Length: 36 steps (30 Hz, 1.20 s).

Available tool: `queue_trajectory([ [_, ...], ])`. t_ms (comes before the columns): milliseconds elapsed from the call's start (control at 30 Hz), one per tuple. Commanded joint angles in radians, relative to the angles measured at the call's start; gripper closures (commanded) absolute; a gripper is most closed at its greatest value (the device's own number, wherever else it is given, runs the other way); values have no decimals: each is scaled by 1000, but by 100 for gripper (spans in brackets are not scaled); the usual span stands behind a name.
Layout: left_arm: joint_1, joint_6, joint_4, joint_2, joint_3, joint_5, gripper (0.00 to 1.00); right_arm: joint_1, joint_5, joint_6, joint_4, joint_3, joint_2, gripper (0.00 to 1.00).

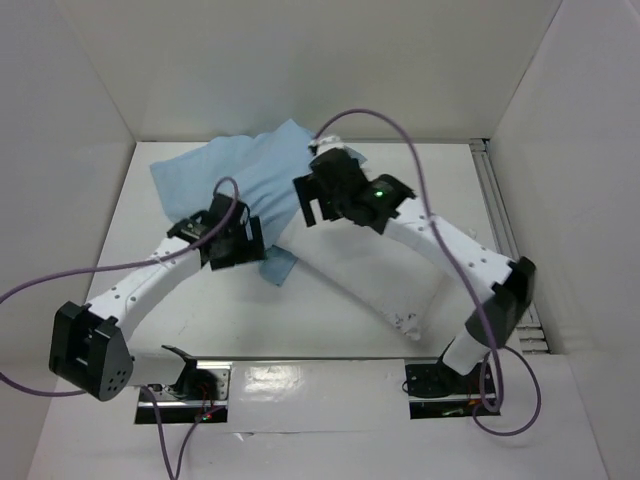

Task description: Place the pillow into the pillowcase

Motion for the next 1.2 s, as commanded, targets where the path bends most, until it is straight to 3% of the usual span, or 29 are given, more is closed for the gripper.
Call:
queue_trajectory([
  [0, -58, -84, 137, -110, -195, -66, 6, 51, -3, -103, 5, 76, 104, 0],
  [133, -95, -146, 291, -149, -360, -79, 5, 51, -54, -130, -20, 115, 184, 0],
  [333, -86, -240, 425, 9, -398, -53, 7, 51, -54, -130, -1, 94, 161, 0],
  [633, -76, -178, 584, 222, -320, -105, 14, 23, -52, -121, -40, 51, 132, 0],
  [733, -76, -178, 607, 267, -311, -114, 30, 11, -103, -130, -82, 37, 147, 0],
  [767, -76, -178, 619, 276, -311, -114, 39, 11, -103, -139, -93, 37, 161, 0],
  [800, -76, -178, 619, 290, -302, -114, 69, 11, -103, -140, -93, 26, 187, 0],
  [867, -76, -167, 628, 307, -274, -91, 100, -1, -115, -140, -69, -3, 221, 0],
  [967, -76, -158, 598, 318, -240, -79, 100, -38, -146, -140, -17, -12, 270, 0],
  [1000, -90, -139, 598, 298, -240, -79, 100, -67, -196, -140, -3, -12, 308, 12],
  [1033, -90, -139, 598, 280, -240, -70, 100, -84, -215, -130, 8, -12, 327, 34],
  [1067, -90, -139, 620, 234, -262, -42, 100, -101, -224, -120, 25, 15, 342, 65],
  [1100, -99, -124, 643, 206, -271, -1, 100, -127, -224, -86, 35, 30, 353, 90],
  [1133, -99, -103, 685, 180, -283, 59, 100, -142, -233, -74, 35, 50, 353, 100],
  [1167, -112, -90, 721, 157, -292, 158, 100, -156, -233, -63, 79, 67, 353, 100],
])
